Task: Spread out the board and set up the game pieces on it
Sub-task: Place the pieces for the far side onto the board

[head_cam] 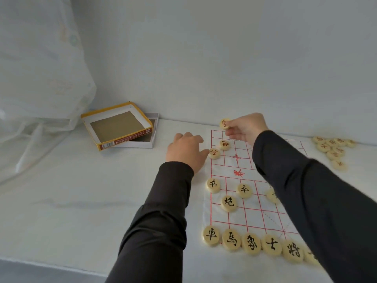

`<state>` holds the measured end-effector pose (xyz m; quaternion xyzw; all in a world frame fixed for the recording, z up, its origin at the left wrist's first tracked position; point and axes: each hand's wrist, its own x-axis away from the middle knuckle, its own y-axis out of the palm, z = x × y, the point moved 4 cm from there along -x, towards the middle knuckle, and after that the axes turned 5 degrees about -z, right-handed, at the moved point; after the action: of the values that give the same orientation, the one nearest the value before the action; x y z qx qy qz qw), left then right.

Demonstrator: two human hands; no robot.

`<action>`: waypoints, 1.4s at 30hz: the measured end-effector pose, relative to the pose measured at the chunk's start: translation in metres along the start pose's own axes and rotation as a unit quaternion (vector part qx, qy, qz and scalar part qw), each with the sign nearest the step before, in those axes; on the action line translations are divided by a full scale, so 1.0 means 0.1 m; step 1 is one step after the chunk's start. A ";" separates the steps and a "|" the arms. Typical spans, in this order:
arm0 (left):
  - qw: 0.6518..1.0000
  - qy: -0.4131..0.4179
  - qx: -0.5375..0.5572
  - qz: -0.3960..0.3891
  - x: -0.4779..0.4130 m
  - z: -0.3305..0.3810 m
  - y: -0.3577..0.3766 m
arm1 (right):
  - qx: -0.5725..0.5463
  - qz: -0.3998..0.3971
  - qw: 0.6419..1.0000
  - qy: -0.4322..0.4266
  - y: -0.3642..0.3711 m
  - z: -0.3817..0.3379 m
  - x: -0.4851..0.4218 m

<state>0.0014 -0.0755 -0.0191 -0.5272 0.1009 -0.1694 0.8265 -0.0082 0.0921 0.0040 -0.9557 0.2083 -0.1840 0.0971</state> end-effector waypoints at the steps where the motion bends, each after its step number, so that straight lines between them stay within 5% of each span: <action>1: 1.000 -0.002 0.003 0.001 -0.01 -0.02 0.00 | 0.004 -0.004 1.000 0.011 0.01 -0.02 -0.10; 8: 0.999 -0.002 0.033 0.020 -0.03 -0.10 -0.07 | 0.144 0.017 0.988 0.057 0.07 0.07 -0.60; 17: 0.997 -0.021 0.077 0.010 -0.07 -0.16 -0.04 | 0.131 0.019 0.988 0.079 0.12 0.17 -0.79; 24: 0.996 -0.027 0.079 0.004 -0.07 -0.16 -0.04 | 0.395 0.059 0.917 -0.011 0.11 0.06 -0.73; 31: 0.995 -0.054 0.083 -0.007 -0.06 -0.26 -0.09 | 0.400 0.089 0.909 -0.079 0.08 -0.07 -0.60; 42: 0.986 -0.105 -0.008 -0.130 0.21 -0.66 -0.20 | 0.438 -0.086 0.887 -0.117 0.63 0.34 0.54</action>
<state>-0.0058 -0.1465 -0.0285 -0.5576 -0.0543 -0.2185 0.7990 0.0283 0.0162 -0.0264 -0.8446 0.0106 -0.1514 0.5135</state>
